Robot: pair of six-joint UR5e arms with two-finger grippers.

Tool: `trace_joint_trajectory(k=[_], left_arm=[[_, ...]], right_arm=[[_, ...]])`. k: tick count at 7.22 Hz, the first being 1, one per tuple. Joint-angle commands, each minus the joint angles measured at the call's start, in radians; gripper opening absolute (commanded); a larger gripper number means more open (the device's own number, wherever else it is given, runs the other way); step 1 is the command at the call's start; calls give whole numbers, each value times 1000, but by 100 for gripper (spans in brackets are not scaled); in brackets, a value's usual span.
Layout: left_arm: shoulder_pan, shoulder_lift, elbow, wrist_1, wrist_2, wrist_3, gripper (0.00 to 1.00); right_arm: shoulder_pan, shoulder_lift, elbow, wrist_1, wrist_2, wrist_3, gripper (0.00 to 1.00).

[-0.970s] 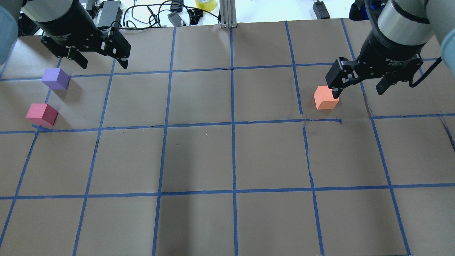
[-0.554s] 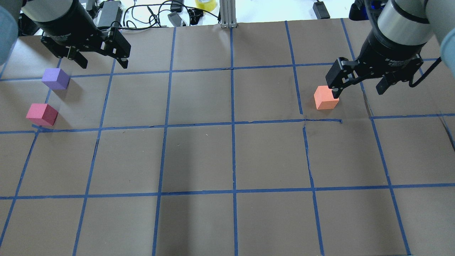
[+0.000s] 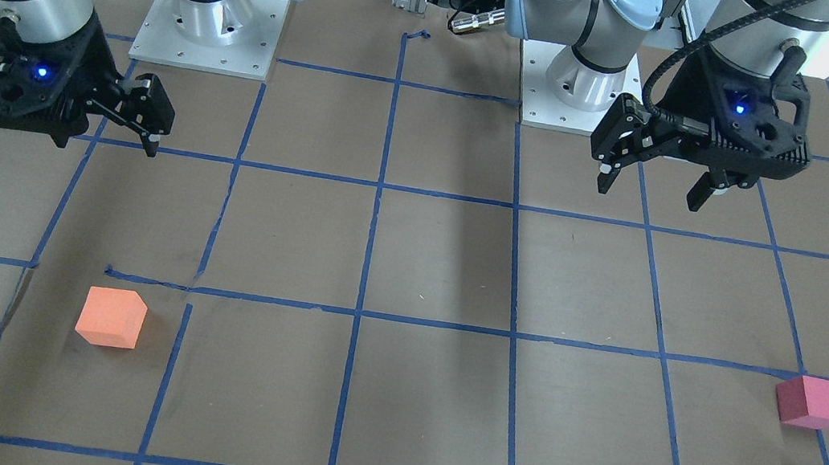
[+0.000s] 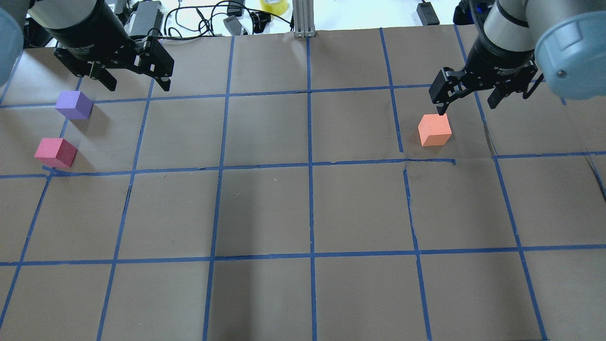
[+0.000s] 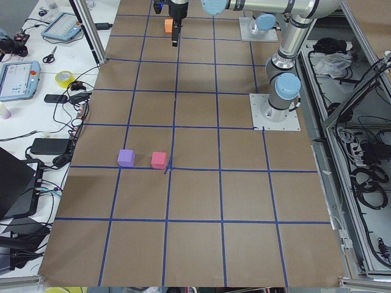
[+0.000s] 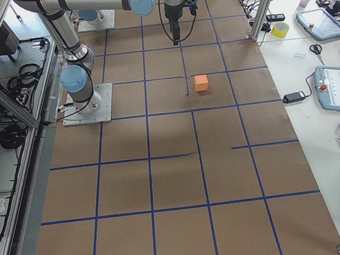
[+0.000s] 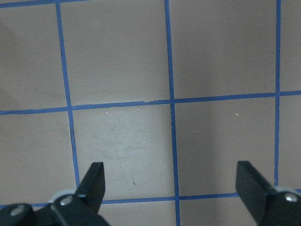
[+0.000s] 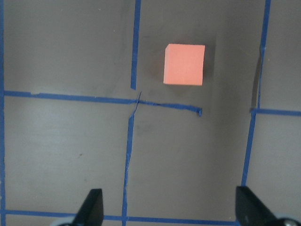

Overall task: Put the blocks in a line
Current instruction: 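Lower the right gripper over the orange cube and close on it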

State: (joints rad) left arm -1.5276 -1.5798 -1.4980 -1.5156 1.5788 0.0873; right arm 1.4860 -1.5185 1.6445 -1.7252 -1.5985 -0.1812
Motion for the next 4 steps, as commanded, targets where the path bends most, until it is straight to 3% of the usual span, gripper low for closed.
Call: trace_joint_trajectory(k=[1, 4], left_arm=[[0, 1, -1, 0, 1, -6, 100], [0, 1, 4, 0, -3, -11, 100]], right_arm=[[-44, 127, 0, -164, 6, -111, 100], [-73, 320, -2, -374, 3, -159, 100]])
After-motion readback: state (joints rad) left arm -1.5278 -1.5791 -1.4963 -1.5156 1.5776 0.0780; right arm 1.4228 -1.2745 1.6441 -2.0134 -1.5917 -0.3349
